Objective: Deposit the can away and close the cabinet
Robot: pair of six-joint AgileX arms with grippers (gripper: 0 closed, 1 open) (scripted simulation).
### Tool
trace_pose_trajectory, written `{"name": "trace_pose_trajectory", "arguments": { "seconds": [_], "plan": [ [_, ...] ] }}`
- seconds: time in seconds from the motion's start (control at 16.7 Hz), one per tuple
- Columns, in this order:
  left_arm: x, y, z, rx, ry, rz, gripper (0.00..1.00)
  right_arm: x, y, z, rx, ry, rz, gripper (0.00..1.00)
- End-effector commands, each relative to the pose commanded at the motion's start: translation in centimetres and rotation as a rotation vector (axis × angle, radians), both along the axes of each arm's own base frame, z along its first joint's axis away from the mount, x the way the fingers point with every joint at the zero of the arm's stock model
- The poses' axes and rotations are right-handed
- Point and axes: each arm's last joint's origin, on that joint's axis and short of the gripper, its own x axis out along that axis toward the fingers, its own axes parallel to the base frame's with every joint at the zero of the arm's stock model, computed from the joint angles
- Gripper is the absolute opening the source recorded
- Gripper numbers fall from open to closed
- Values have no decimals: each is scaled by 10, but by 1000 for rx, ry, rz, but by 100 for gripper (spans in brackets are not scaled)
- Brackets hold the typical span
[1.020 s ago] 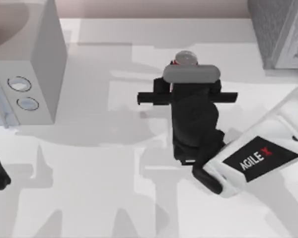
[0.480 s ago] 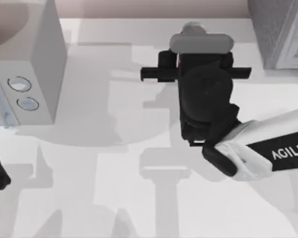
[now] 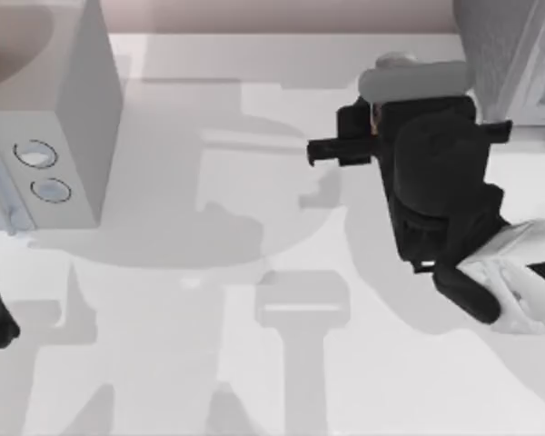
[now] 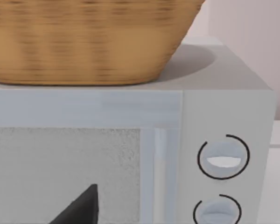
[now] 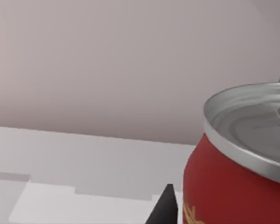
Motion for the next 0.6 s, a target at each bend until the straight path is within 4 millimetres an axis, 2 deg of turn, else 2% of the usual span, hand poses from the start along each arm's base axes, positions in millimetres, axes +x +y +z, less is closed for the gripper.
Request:
{"name": "trace_pose_trajectory", "arguments": {
  "seconds": [0.12,0.3,0.48,0.6],
  "plan": [
    [0,0,0,0,0,0,100,-11,-26,18,-4,14,28,0],
    [0,0,0,0,0,0,100,-39,-69,60,40,-37,72,0],
    [0,0,0,0,0,0,100,-85,-118,103,114,-174,98,0],
    [0,0,0,0,0,0,100,-121,-149,116,145,-268,101,0]
  ]
}}
